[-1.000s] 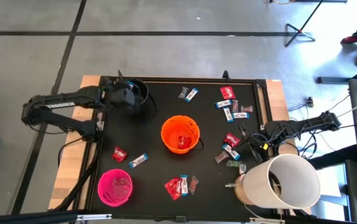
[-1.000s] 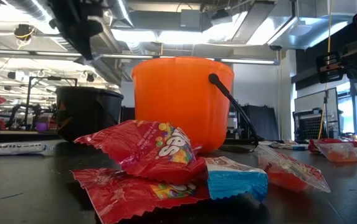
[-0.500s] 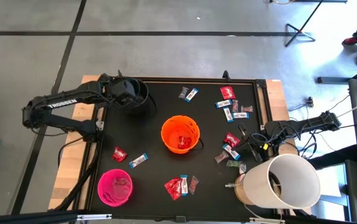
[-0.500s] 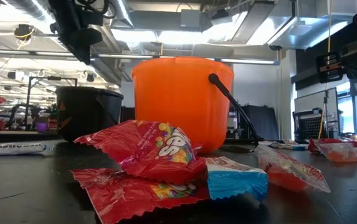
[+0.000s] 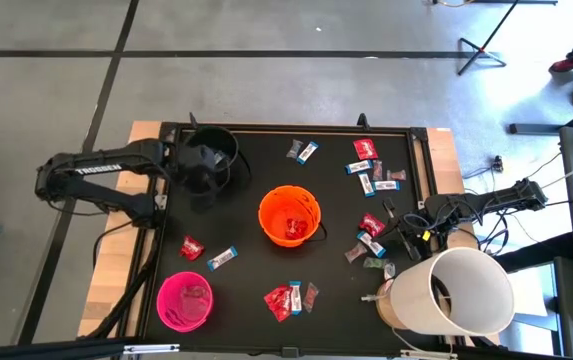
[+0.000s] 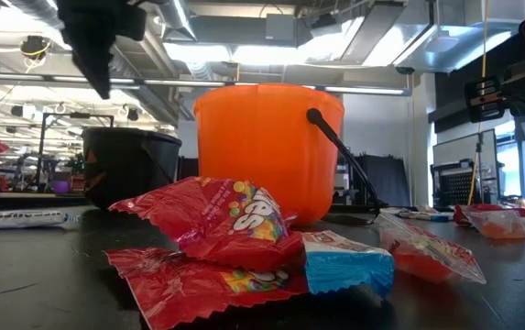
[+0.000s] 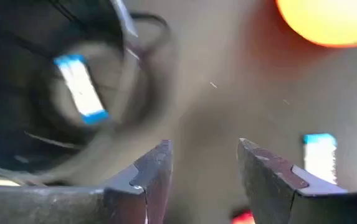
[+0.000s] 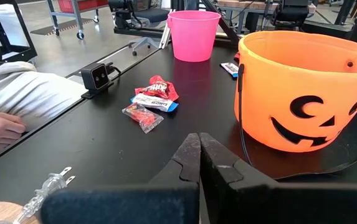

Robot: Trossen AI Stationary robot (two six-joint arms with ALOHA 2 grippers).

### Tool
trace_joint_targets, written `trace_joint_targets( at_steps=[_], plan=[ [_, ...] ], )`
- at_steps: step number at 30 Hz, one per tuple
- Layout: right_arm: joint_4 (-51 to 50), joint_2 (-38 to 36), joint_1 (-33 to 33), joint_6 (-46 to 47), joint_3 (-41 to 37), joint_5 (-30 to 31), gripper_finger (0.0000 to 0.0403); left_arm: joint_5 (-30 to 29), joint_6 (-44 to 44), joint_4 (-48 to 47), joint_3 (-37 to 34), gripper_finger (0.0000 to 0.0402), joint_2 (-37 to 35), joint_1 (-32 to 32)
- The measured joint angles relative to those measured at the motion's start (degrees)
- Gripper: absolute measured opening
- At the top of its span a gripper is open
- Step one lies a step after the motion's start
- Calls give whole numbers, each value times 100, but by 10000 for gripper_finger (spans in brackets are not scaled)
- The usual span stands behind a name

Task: Sort candy
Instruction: Adjust the pink bucket

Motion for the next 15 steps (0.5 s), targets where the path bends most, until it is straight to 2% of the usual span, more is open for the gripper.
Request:
trace_joint_targets(
  at_steps=[6,15],
  plan=[
    [0,1,-1,1,0,1,1,580,-664,-148,-178,167,1,-1129],
    [1,1,-1,1,0,1,1,671,-1591,110,-872,167,119,-2977]
  ],
)
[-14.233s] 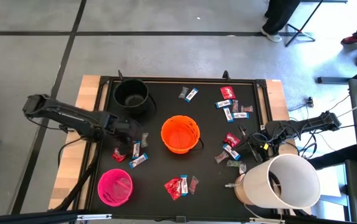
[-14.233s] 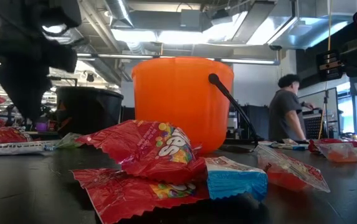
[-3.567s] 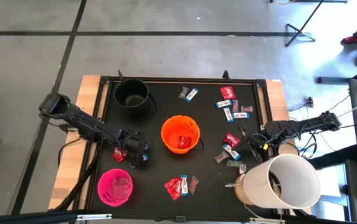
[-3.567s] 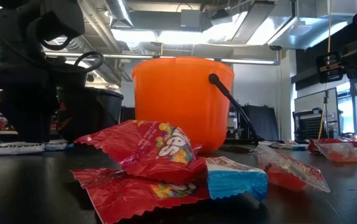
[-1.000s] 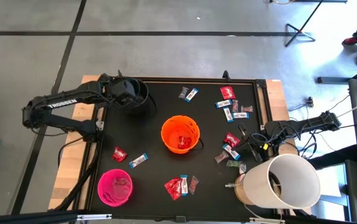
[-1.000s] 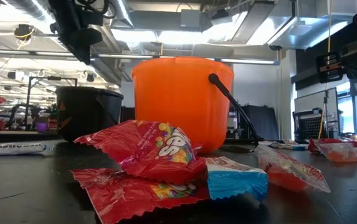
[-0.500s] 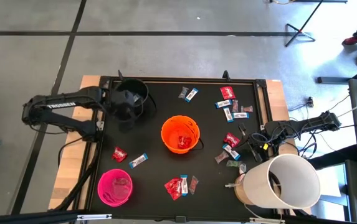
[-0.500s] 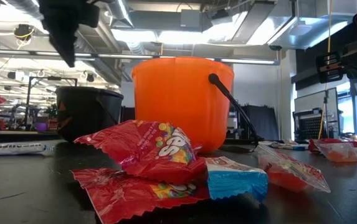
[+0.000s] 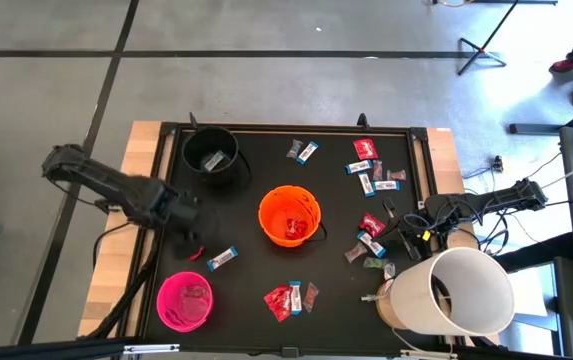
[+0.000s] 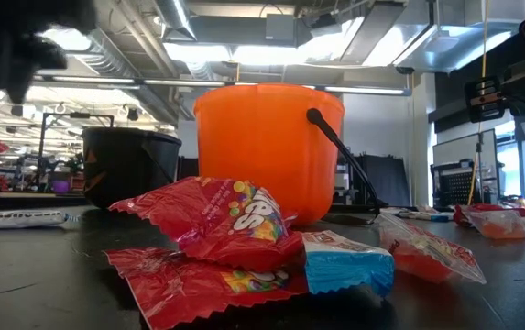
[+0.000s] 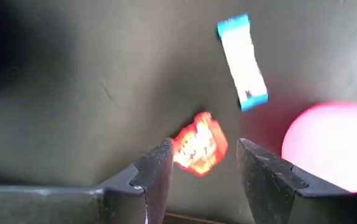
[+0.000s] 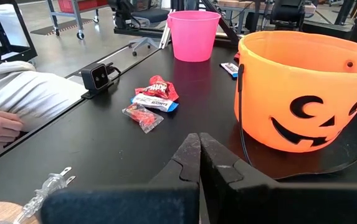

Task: Sort candy
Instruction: Adjust the pink bucket

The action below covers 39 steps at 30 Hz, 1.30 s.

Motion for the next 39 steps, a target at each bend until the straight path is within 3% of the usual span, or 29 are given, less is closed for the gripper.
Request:
trace_joint_targets(
  at_steps=[5,9,14,18,21,39],
  plan=[
    [1,1,2,0,0,-1,1,328,-577,97,-649,167,274,-460],
    [0,1,1,-2,0,-1,1,507,-697,792,-1093,167,506,-516],
    [1,1,2,0,0,-1,1,482,-698,1611,-1440,167,770,-514],
    [-1,1,1,-2,0,1,1,647,-706,1727,-1620,167,975,-510],
    [2,1,1,-1,0,0,1,355,-693,1584,-1781,167,1110,-514],
    [0,1,1,0,0,2,1,4,-687,1770,-1765,88,1164,-487]
  ],
)
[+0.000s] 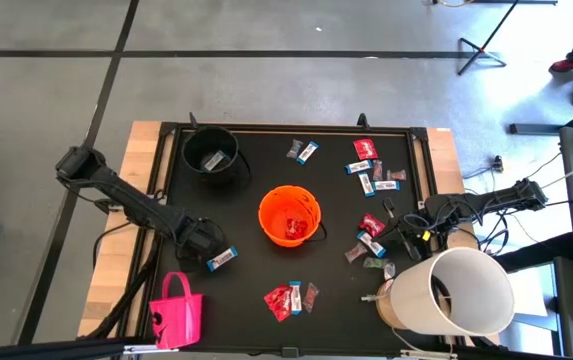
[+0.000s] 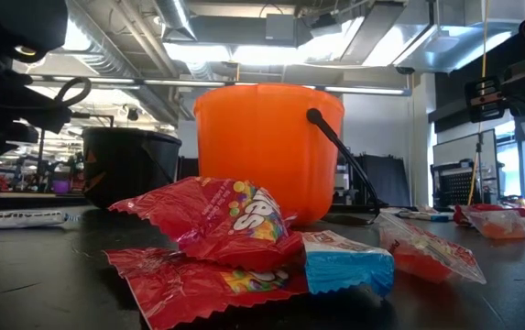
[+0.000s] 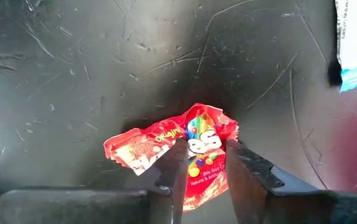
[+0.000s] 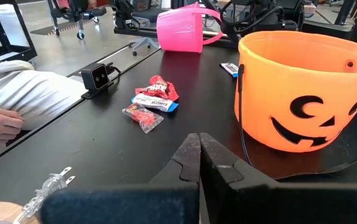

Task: Sort candy
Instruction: Adjust the pink bucket

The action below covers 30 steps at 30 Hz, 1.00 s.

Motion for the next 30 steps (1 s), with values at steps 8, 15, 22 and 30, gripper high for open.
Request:
trace_joint_targets(
  at_steps=[8,15,22,30],
  plan=[
    [-1,-1,-1,-1,0,-1,1,-239,2,0,0,78,0,0],
    [-1,0,-1,0,0,-2,1,-448,34,-2,0,78,0,2],
    [-1,0,-1,-2,0,-2,1,-359,39,-355,59,78,-2,2],
    [-1,0,1,-1,0,-1,1,-697,50,-986,711,78,-4,2]
  ],
)
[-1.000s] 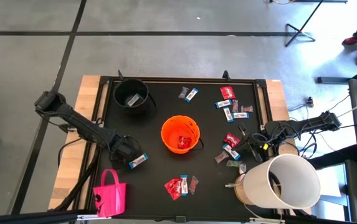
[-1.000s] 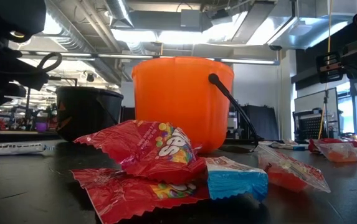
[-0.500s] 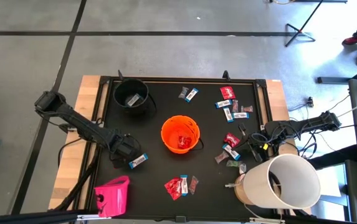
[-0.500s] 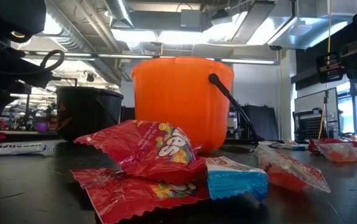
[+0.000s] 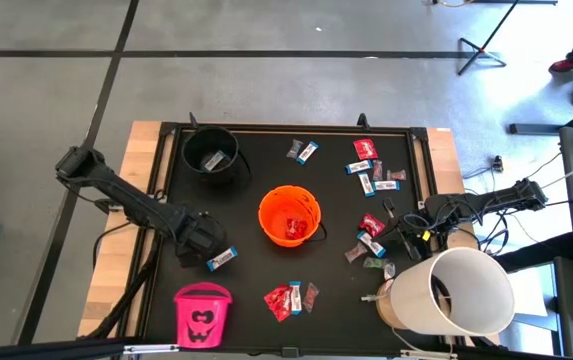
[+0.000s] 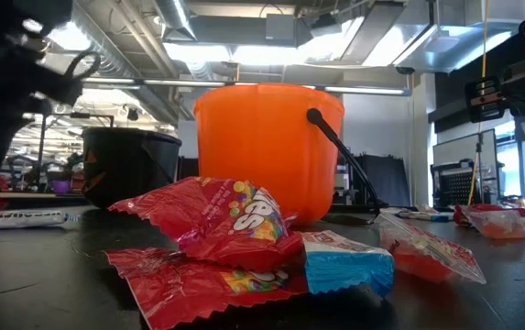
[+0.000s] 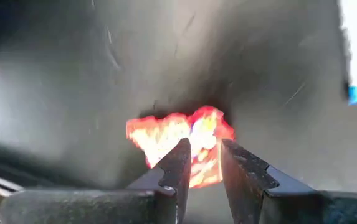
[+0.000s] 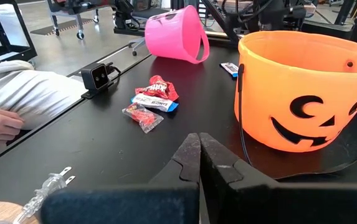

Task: Sort candy
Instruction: Adjust the pink bucket

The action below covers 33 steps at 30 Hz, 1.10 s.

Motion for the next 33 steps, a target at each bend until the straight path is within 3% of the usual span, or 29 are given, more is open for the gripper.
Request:
trace_joint_targets(
  at_steps=[8,20,27,33],
  plan=[
    [0,0,0,-1,0,-1,1,156,347,668,541,86,-2,0],
    [0,0,-2,-1,0,-1,1,148,422,405,765,192,-49,222],
    [1,-2,-1,-1,0,-1,1,211,402,-186,1854,202,-113,203],
    [2,-2,-2,1,0,1,1,880,-345,220,2693,196,-133,-338]
  ],
)
